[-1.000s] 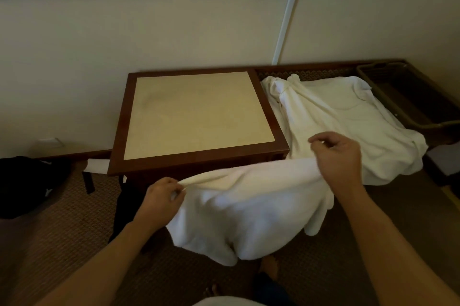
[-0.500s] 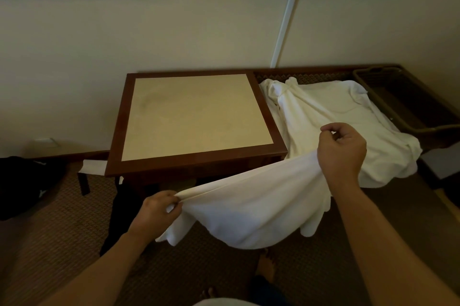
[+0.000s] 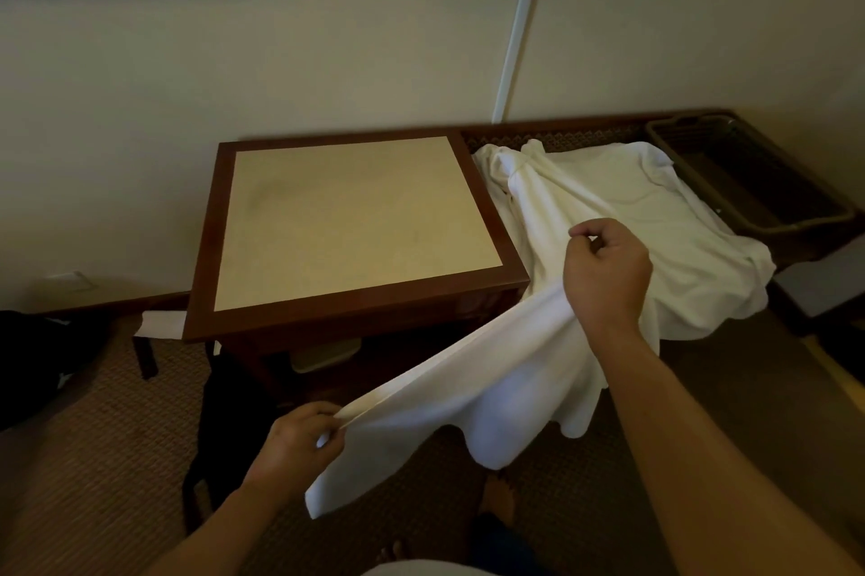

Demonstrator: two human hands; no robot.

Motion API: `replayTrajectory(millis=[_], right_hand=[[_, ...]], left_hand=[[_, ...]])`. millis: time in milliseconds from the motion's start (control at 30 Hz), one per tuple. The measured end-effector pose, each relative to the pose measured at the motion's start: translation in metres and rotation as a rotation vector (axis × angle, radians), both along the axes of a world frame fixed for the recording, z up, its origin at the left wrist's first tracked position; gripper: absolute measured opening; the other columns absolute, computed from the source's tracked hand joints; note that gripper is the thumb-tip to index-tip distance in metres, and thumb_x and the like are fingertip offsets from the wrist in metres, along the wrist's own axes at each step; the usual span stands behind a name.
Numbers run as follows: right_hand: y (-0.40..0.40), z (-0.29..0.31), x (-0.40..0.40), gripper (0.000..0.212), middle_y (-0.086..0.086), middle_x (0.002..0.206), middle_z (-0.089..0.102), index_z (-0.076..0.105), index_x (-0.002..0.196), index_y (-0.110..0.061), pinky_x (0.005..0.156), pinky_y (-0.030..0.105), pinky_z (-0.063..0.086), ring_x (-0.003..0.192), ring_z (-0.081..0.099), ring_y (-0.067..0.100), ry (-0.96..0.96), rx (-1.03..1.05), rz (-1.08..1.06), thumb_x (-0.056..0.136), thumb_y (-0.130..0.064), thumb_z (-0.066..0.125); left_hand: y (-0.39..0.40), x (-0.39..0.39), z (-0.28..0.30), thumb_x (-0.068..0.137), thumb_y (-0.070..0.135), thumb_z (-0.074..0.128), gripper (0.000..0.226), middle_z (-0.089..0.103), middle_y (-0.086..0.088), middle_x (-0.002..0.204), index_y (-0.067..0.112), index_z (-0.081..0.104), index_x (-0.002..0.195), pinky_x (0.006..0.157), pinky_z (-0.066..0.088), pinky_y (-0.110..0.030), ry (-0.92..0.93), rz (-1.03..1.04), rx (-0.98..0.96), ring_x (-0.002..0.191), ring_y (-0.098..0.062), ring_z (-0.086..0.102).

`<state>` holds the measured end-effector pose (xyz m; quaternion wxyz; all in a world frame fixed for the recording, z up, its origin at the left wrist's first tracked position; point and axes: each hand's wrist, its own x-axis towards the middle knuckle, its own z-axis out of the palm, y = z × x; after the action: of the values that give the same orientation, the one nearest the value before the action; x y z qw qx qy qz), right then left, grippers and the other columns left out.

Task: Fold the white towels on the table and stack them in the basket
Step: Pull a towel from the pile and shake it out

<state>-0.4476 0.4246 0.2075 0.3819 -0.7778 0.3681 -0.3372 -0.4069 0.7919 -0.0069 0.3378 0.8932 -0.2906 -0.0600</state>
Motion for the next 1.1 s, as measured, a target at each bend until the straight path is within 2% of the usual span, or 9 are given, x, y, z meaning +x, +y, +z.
replayTrajectory(millis=[67,233,400,500,700,800,933,1033,1100], right_hand=[[0.004,0.002,0.003,0.019,-0.009,0.065,0.056,0.071,0.09,-0.02,0.058,0.016,0.038,0.058,0.052,0.008,0.0,-0.025,0.025,0.093,-0.007,0.057],[0.01,0.007,0.009,0.018,-0.011,0.066,0.057,0.071,0.089,-0.02,0.056,0.004,0.037,0.059,0.053,0.007,-0.018,-0.086,0.053,0.094,-0.008,0.057],[-0.005,0.007,0.01,0.02,-0.008,0.064,0.056,0.071,0.089,-0.02,0.058,0.015,0.038,0.058,0.052,0.009,-0.027,-0.088,0.009,0.092,-0.007,0.056],[-0.011,0.003,0.007,0.021,-0.004,0.068,0.06,0.071,0.089,-0.021,0.06,0.019,0.041,0.06,0.054,0.011,-0.014,-0.083,-0.005,0.092,-0.008,0.055],[-0.016,-0.009,0.001,0.019,-0.001,0.066,0.055,0.067,0.099,-0.021,0.063,0.027,0.046,0.057,0.05,0.013,-0.05,0.02,-0.021,0.092,-0.009,0.055],[-0.013,-0.011,-0.006,0.013,-0.006,0.078,0.053,0.057,0.113,-0.022,0.064,0.02,0.044,0.066,0.05,0.006,-0.083,0.124,0.055,0.101,-0.021,0.052],[-0.02,-0.028,-0.017,0.022,-0.003,0.086,0.044,0.045,0.119,-0.017,0.065,0.012,0.039,0.072,0.045,0.002,-0.035,0.273,0.264,0.101,-0.004,0.045],[-0.027,-0.051,-0.022,0.023,-0.002,0.096,0.056,0.056,0.119,-0.018,0.075,0.019,0.043,0.084,0.054,0.006,0.072,0.301,0.285,0.1,-0.005,0.057],[-0.027,-0.066,-0.027,0.022,-0.005,0.094,0.064,0.067,0.115,-0.018,0.075,0.012,0.046,0.084,0.059,0.003,0.073,0.29,0.254,0.096,-0.007,0.066]], left_hand=[[-0.005,-0.003,0.0,0.084,0.016,0.082,0.005,0.069,0.016,0.1,0.021,0.083,0.086,0.076,0.047,-0.003,0.085,0.115,0.002,0.085,0.005,0.064],[-0.016,-0.006,0.005,0.083,0.01,0.083,0.02,0.068,0.014,0.098,0.028,0.077,0.078,0.075,0.047,-0.012,0.178,0.298,-0.047,0.084,-0.002,0.065],[-0.016,-0.004,0.011,0.083,0.005,0.082,0.022,0.069,0.015,0.098,0.026,0.077,0.086,0.076,0.05,-0.005,0.168,0.332,-0.175,0.094,0.006,0.064],[-0.018,0.004,0.02,0.09,0.014,0.076,0.014,0.069,0.016,0.099,0.026,0.076,0.097,0.079,0.054,-0.016,0.21,0.392,-0.173,0.088,0.001,0.066],[-0.012,0.033,0.036,0.095,0.014,0.069,0.012,0.067,0.008,0.099,0.022,0.072,0.103,0.079,0.046,-0.02,0.151,0.285,-0.039,0.091,-0.006,0.061],[-0.003,0.047,0.04,0.095,0.013,0.069,0.013,0.067,0.006,0.101,0.02,0.07,0.106,0.083,0.051,-0.028,0.146,0.293,-0.002,0.093,-0.01,0.062],[0.005,0.068,0.047,0.097,0.008,0.062,0.022,0.065,0.004,0.102,0.018,0.059,0.117,0.082,0.047,-0.031,0.176,0.339,0.001,0.094,-0.014,0.06],[0.011,0.085,0.049,0.099,0.001,0.054,0.03,0.062,-0.009,0.119,0.008,0.065,0.127,0.098,0.043,-0.038,0.098,0.357,0.14,0.112,-0.026,0.056],[0.014,0.096,0.051,0.097,-0.003,0.053,0.033,0.059,-0.018,0.12,0.004,0.067,0.125,0.1,0.041,-0.043,0.056,0.366,0.201,0.116,-0.034,0.053]])
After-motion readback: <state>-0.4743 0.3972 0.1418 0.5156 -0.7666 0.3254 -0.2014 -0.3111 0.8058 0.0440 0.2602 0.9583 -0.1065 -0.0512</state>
